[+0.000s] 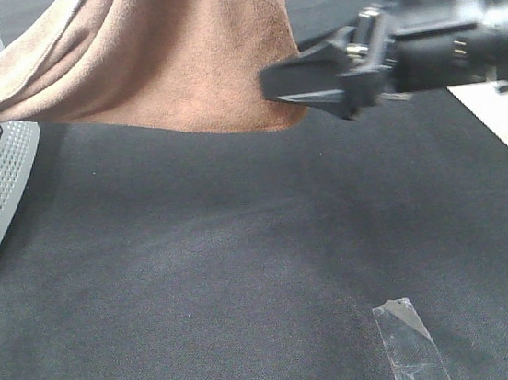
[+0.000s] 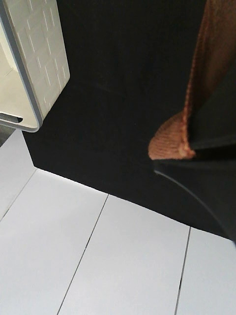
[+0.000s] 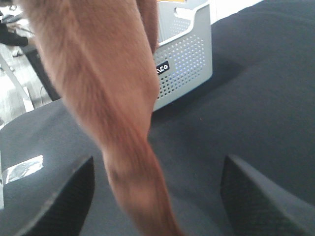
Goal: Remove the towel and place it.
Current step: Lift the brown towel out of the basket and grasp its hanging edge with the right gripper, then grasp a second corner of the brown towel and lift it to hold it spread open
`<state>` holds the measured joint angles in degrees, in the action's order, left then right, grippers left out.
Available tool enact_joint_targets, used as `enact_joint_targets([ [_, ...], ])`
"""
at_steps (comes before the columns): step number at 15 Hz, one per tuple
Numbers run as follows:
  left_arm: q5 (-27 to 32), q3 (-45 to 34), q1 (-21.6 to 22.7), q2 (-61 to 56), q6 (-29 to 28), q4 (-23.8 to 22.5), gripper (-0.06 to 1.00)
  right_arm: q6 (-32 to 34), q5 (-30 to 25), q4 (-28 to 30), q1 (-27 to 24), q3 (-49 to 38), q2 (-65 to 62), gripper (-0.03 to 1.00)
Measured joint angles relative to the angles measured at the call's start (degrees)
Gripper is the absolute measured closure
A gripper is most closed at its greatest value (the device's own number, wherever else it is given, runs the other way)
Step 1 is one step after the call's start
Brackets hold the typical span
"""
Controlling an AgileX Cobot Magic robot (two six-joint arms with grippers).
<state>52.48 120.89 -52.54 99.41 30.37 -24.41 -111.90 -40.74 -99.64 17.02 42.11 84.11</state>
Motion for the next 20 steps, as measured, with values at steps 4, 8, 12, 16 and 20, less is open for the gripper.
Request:
enact_joint_targets([
  [4, 0.0, 0.0, 0.0, 0.0, -0.3, 0.0, 0.94, 0.0, 2.6, -0.1, 3.7, 1.9, 1.8, 0.30],
  [8, 0.2, 0.0, 0.0, 0.0, -1.0, 0.0, 0.94, 0.0, 3.0, -0.1, 3.7, 1.9, 1.8, 0.66],
  [12, 4.2, 0.0, 0.0, 0.0, -3.7, 0.1, 0.94, 0.2, 3.7, 0.0, 3.7, 2.2, 1.8, 0.97],
  [16, 6.5, 0.0, 0.0, 0.0, -4.0, 0.1, 0.94, 22.1, 10.1, 16.0, 3.7, 9.6, -0.3, 0.97],
  [20, 5.8, 0.0, 0.0, 0.0, -4.0, -1.5, 0.94, 69.4, 0.3, 61.6, 3.7, 27.7, -1.6, 0.97],
])
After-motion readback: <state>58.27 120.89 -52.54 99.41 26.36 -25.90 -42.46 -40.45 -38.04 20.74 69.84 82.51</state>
